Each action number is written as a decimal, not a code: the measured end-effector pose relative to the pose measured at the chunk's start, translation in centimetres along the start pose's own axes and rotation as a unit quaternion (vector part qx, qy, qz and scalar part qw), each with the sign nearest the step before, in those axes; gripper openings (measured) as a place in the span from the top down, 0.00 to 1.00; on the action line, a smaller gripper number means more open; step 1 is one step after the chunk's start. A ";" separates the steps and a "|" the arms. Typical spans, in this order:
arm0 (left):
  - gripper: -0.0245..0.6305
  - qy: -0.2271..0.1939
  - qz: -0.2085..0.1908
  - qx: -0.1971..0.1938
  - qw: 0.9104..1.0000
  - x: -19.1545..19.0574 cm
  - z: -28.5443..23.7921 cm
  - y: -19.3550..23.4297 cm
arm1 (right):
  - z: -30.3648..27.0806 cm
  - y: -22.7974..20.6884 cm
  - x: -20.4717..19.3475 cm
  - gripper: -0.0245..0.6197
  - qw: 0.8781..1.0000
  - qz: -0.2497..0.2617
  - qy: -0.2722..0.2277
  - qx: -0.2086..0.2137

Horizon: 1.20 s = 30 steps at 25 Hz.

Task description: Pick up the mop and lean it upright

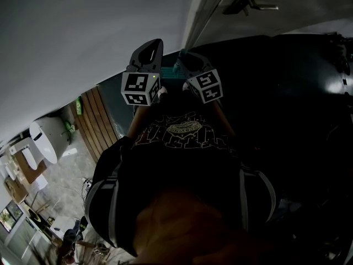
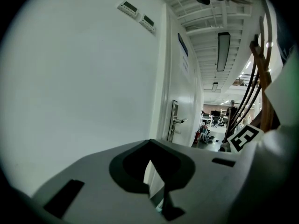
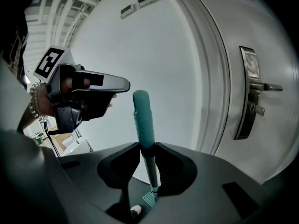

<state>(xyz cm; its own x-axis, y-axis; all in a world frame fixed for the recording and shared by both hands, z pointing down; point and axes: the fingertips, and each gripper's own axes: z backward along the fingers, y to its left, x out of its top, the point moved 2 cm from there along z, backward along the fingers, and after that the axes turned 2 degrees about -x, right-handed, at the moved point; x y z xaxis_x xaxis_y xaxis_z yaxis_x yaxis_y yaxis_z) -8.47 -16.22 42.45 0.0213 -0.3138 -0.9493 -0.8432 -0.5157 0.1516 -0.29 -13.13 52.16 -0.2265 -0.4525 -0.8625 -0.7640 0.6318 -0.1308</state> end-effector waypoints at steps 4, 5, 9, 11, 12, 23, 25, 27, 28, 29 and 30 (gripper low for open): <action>0.89 0.002 -0.001 -0.002 1.000 -0.1 0.0 -0.2 | -0.5 -0.7 0.2 0.79 1.000 -0.003 -0.002 -0.003; 0.89 0.002 -0.001 -0.002 1.000 -0.1 -0.1 -0.2 | -0.6 -0.9 0.1 0.79 1.000 -0.001 -0.001 -0.003; 0.89 0.002 -0.001 -0.001 1.000 0.0 -0.3 -0.3 | -1.1 -1.4 0.4 0.79 1.000 -0.003 -0.003 -0.004; 0.89 0.002 -0.001 -0.001 1.000 0.1 -0.4 -0.3 | -1.2 -1.6 0.6 0.79 1.000 -0.006 -0.004 -0.003; 0.89 0.002 0.000 -0.001 1.000 0.1 -0.4 -0.3 | -1.3 -1.8 0.6 0.79 1.000 -0.007 -0.005 -0.003; 0.89 0.001 0.003 -0.004 1.000 0.2 -1.3 -0.4 | -2.0 -4.1 1.1 0.79 1.000 -0.023 -0.009 -0.012; 0.89 0.001 0.003 -0.005 1.000 0.2 -1.5 -0.5 | -2.1 -4.8 1.2 0.79 0.999 -0.027 -0.010 -0.015; 0.89 0.002 0.002 -0.007 1.000 0.3 -1.8 -0.7 | -2.2 -5.3 1.3 0.79 0.999 -0.030 -0.012 -0.017; 0.89 0.002 0.001 -0.007 1.000 0.3 -1.9 -0.8 | -2.2 -5.6 1.4 0.79 0.999 -0.031 -0.013 -0.018; 0.89 0.002 0.000 -0.008 1.000 0.4 -1.9 -0.8 | -2.3 -5.9 1.5 0.79 0.999 -0.033 -0.014 -0.018; 0.89 0.001 0.000 -0.008 1.000 0.4 -2.0 -0.9 | -2.3 -6.1 1.5 0.79 0.999 -0.035 -0.015 -0.019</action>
<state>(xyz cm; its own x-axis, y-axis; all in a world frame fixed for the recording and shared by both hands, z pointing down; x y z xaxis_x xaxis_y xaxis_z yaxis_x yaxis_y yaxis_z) -6.62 -17.52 42.45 0.0229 -0.3161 -0.9485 -0.8344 -0.5286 0.1560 2.61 -19.12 52.76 -0.1539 -0.4751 -0.8664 -0.8002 0.5743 -0.1728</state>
